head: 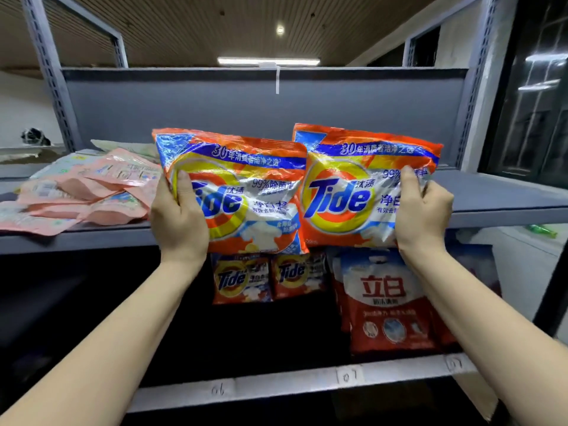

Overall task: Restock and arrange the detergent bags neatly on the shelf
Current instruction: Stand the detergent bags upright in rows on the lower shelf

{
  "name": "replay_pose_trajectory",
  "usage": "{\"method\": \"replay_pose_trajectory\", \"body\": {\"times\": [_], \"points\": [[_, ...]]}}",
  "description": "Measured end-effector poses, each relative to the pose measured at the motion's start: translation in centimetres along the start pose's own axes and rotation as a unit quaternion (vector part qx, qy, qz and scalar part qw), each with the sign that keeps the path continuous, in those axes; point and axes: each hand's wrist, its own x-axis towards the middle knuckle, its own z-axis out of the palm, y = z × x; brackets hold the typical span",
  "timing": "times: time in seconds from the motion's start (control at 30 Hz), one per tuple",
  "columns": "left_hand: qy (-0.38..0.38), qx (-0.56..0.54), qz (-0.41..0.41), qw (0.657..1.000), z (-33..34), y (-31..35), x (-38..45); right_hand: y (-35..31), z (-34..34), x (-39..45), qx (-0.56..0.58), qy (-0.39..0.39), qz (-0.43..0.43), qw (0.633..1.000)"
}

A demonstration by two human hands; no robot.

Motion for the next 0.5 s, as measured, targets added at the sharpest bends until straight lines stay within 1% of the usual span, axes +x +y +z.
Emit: {"method": "replay_pose_trajectory", "body": {"times": [0.07, 0.17, 0.33, 0.43, 0.5], "points": [[-0.003, 0.005, 0.0, 1.0, -0.9, -0.4, -1.9, 0.7, -1.0, -1.3, -0.014, -0.027, -0.027, 0.999], [-0.01, 0.045, -0.012, 0.999, -2.3, -1.6, -5.1, 2.4, -2.4, -3.2, -0.037, -0.058, -0.026, 0.997], [-0.027, 0.106, -0.072, 0.991, -3.9, -3.6, -10.3, 6.8, -3.5, -6.0, -0.078, -0.155, 0.031, 0.984], [-0.048, 0.158, -0.11, 0.98, -4.2, -5.1, -12.7, 10.0, -3.7, -7.2, -0.107, -0.224, 0.093, 0.964], [-0.067, 0.19, -0.139, 0.97, -4.2, -6.3, -13.9, 11.5, -3.6, -8.1, -0.122, -0.251, 0.133, 0.951]]}}
